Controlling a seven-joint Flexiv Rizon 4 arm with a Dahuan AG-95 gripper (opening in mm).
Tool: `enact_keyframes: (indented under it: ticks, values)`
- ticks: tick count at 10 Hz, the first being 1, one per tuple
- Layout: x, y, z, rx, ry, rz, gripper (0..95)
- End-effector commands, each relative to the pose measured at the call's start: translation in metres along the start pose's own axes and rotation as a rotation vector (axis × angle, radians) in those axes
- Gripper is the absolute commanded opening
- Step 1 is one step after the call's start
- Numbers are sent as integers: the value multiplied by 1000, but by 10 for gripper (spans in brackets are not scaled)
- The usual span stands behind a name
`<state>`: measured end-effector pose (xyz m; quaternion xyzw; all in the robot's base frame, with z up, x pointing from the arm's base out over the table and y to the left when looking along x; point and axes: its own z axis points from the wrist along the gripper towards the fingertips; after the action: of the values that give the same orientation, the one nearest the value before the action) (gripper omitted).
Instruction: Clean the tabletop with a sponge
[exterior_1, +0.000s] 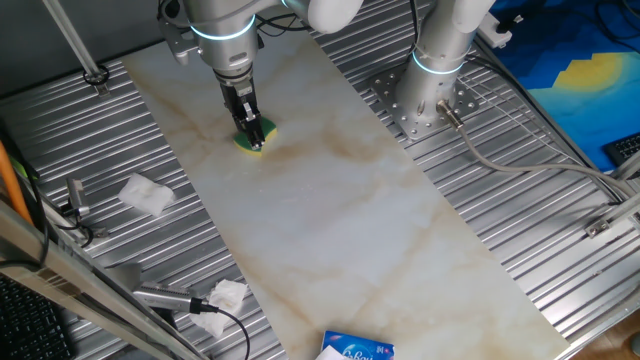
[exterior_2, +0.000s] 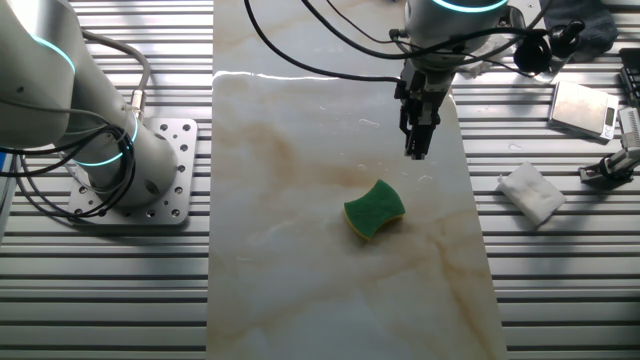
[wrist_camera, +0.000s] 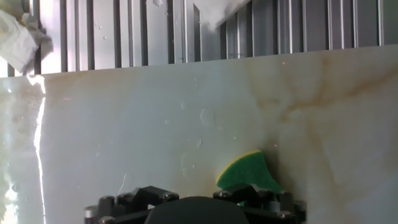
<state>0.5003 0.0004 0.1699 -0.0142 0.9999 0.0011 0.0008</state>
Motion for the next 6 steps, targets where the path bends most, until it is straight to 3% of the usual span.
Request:
enact_keyframes:
  ticks: [1, 6]
  values:
    - [1, -1, -1, -12, -10, -369, 0]
    - [0, -1, -1, -12, -11, -362, 0]
